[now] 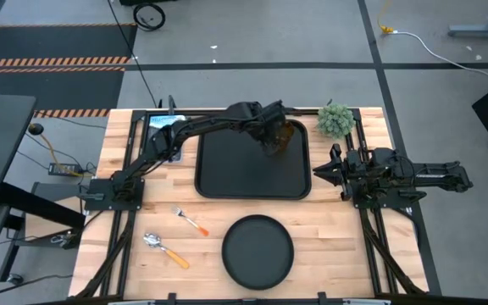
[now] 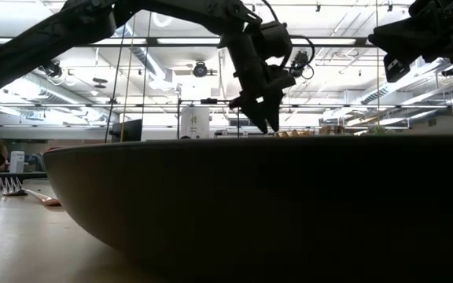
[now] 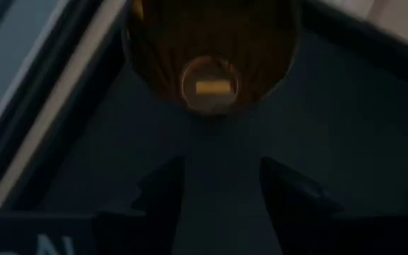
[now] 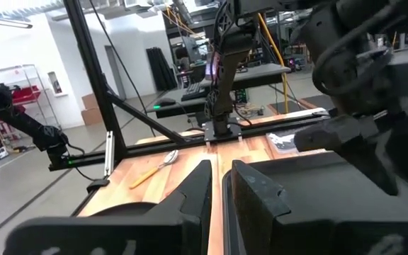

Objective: Pick and place plate/cup/fork/spoon on tray
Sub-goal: Put the brown cup on the black tray

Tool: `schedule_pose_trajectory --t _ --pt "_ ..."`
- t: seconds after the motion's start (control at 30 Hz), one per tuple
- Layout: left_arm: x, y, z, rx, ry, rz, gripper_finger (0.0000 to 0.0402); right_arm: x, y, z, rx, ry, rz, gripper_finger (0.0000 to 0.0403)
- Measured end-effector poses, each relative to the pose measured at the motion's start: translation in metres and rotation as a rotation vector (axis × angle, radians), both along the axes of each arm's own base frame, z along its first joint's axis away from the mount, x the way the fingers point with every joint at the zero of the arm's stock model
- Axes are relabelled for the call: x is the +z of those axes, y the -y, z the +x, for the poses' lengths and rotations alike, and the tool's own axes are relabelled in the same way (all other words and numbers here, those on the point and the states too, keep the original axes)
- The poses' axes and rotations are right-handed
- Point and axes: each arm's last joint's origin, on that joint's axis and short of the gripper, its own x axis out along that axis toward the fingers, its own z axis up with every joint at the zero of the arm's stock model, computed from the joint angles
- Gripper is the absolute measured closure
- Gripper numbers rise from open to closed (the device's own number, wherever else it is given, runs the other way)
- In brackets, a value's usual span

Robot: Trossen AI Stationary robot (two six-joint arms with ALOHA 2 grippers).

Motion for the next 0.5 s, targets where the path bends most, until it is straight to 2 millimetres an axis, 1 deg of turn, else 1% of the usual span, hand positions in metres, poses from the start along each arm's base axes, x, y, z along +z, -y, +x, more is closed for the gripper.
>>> schedule_pose_trajectory --t 0.07,0.23,0.27,0.4,0.5 --pt "-0.004 0.001 0.005 0.000 0.017 0.009 0.0207 0.000 0.000 0.000 0.000 0.002 0.000 0.0339" --pt "-0.032 0.001 0.015 0.021 -0.005 -0.008 0.0207 0.000 0.000 0.000 0.000 0.005 0.001 0.0339" --pt "-0.035 -0.001 0.018 0.027 0.014 0.001 0.0207 0.000 0.000 0.000 0.000 0.003 0.000 0.0339" --pt "-0.057 -0.004 0.024 0.065 -0.011 0.025 0.0207 0.000 0.000 0.000 0.002 0.000 0.000 0.0339" --pt "-0.066 -0.005 0.028 0.068 0.002 0.031 0.0207 0.000 0.000 0.000 0.001 0.000 0.000 0.0339"
